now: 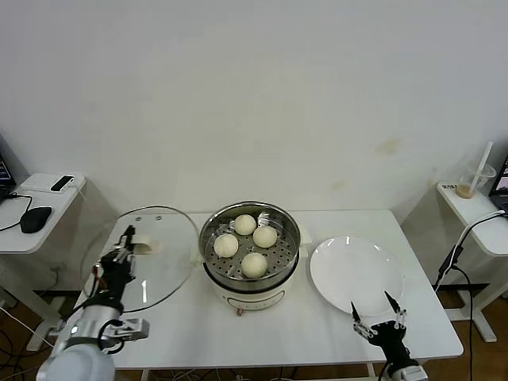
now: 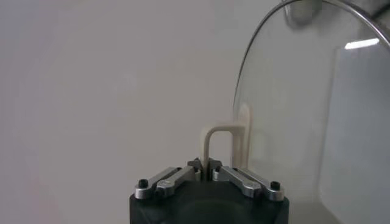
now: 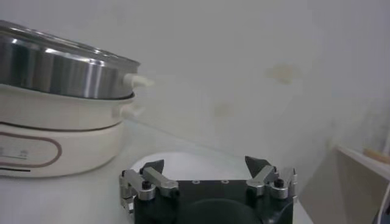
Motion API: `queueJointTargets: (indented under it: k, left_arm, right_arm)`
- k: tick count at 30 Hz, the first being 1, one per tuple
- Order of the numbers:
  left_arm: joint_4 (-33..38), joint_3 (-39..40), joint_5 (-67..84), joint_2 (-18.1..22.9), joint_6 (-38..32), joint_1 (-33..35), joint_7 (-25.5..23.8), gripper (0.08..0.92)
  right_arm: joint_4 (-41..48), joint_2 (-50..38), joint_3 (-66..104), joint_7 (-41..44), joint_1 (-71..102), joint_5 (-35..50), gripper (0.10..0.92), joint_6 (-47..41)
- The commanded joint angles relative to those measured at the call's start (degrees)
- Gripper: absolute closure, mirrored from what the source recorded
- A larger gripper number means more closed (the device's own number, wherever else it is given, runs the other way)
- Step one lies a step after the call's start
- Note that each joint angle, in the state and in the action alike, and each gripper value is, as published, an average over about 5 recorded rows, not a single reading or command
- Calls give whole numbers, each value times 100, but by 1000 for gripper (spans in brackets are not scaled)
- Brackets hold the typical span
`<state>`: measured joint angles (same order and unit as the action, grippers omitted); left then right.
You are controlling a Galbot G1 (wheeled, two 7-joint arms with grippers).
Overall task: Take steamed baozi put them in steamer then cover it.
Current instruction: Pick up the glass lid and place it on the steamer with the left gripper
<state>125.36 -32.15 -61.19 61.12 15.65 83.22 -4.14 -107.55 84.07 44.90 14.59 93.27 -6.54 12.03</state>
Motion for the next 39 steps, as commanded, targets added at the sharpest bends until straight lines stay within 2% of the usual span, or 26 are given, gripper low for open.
queueJointTargets:
  k: [1, 10, 19, 27, 39]
  left_arm:
    - [-215, 1333, -121, -195, 523, -1118, -429, 861]
    - [-857, 1740, -979, 442, 611, -1630, -827, 861]
    - [-1080, 1649, -1597, 1056, 619, -1736, -1018, 861]
    - [-1277, 1900, -1764, 1404, 644, -1867, -1030, 861]
    - [-1659, 2430, -1898, 1703, 715, -2429, -1068, 861]
  right_arm:
    - [133, 161, -274, -23, -104, -549, 203, -7]
    - [283, 206, -436, -26, -189, -820, 203, -41]
    - [549, 156, -808, -12, -370, -991, 203, -114]
    - [647, 195, -952, 6, -418, -1084, 203, -141]
    - [608, 327, -1024, 21, -348, -1237, 203, -161]
